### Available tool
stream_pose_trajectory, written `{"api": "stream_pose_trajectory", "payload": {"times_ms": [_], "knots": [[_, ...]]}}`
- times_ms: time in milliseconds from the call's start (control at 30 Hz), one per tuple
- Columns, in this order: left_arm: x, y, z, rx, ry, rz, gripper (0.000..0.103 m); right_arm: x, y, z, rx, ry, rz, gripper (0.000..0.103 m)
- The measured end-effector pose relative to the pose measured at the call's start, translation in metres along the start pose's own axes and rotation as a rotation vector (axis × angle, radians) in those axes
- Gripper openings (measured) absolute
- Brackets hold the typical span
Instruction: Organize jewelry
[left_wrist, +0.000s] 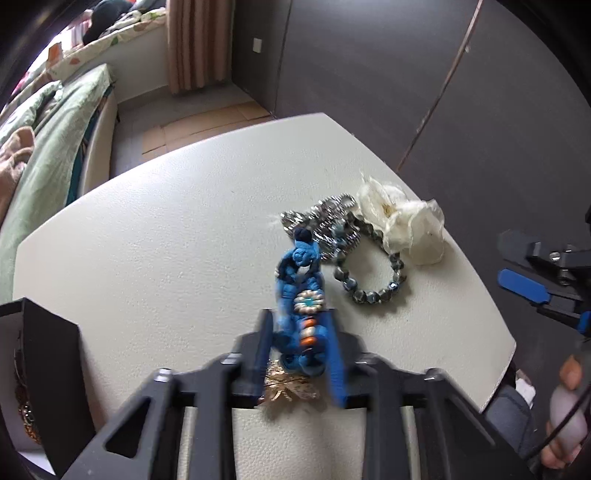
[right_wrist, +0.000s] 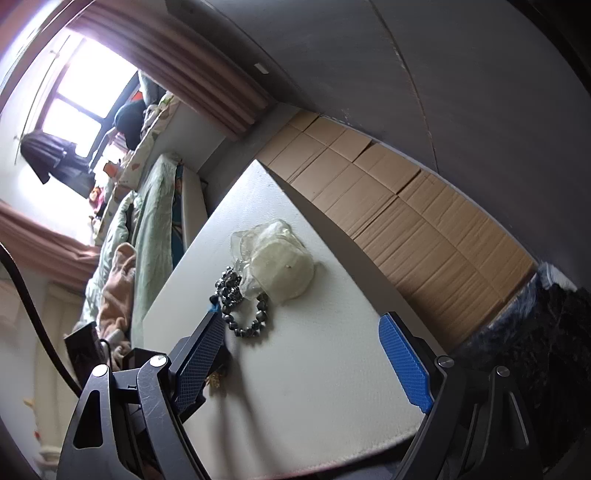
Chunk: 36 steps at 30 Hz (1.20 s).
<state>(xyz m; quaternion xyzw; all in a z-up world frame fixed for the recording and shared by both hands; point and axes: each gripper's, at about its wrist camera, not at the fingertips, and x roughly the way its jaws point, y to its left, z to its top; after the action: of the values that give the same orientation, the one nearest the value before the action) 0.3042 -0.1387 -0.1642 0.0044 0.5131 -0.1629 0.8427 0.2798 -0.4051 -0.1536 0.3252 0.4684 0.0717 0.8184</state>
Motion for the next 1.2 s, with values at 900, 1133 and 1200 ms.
{"api": "stream_pose_trajectory", "payload": {"times_ms": [900, 1133, 1200], "knots": [[-0.126, 0.096, 0.008, -0.256, -0.262, -0.140, 0.008, 0.083, 0.064, 0.040, -0.252, 0.120, -0.278, 0.004], [-0.154, 0.122, 0.004, -0.297, -0.330, -0.152, 0.008, 0.049, 0.090, 0.032, -0.307, 0.079, -0.191, 0.003], [-0.164, 0.130, 0.002, -0.310, -0.356, -0.150, 0.008, 0.034, 0.103, 0.031, -0.332, 0.054, -0.174, 0.003]]}}
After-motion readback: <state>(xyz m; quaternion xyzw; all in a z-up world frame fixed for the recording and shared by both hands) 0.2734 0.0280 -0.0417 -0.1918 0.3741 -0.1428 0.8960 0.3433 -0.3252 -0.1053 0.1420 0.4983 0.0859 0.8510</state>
